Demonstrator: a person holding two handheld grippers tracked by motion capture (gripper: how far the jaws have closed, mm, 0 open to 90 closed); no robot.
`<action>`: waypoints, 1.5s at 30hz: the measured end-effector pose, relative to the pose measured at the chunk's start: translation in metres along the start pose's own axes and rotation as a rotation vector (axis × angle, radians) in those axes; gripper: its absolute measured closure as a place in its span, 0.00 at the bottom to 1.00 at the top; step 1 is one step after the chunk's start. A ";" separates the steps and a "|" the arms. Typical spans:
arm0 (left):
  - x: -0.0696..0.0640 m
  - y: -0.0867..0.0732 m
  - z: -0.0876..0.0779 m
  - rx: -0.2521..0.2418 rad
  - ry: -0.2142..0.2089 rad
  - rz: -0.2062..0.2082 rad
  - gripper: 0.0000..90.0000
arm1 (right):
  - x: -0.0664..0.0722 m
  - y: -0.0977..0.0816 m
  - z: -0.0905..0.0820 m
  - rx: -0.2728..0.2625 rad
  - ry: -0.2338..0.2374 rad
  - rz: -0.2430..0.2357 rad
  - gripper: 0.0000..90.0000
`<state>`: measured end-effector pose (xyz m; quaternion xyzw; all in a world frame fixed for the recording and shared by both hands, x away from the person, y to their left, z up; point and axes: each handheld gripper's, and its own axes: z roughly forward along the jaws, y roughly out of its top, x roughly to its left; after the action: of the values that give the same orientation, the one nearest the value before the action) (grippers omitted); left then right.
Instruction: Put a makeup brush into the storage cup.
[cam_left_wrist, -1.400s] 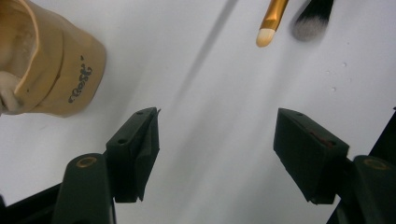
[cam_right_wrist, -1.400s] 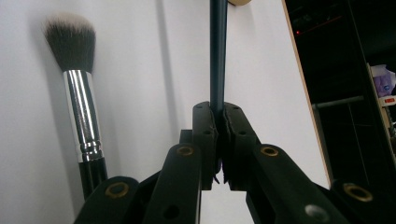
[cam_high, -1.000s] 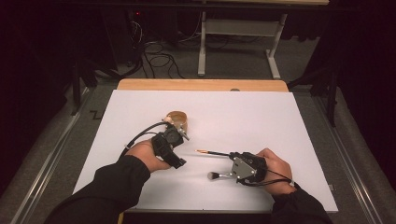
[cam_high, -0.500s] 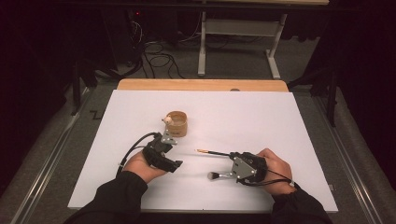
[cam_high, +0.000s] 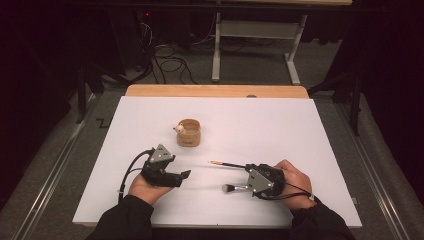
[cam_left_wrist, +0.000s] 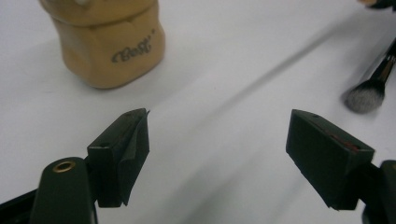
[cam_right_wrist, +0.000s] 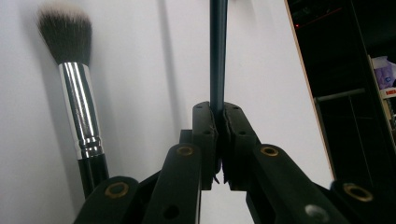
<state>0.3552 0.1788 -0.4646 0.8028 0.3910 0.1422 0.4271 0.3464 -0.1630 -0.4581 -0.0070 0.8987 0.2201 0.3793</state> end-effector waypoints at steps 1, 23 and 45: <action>0.003 -0.003 -0.001 -0.011 0.004 -0.013 0.24 | -0.001 0.000 0.001 -0.006 -0.003 -0.010 0.97; 0.004 -0.012 -0.004 -0.144 0.030 -0.023 0.16 | -0.015 -0.009 -0.005 -0.084 0.018 0.273 0.97; 0.004 -0.010 -0.008 -0.217 0.028 -0.040 0.02 | -0.019 -0.029 -0.013 -0.230 0.021 0.606 0.97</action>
<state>0.3481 0.1901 -0.4681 0.7417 0.3952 0.1865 0.5088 0.3560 -0.1971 -0.4481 0.2159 0.8330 0.4229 0.2841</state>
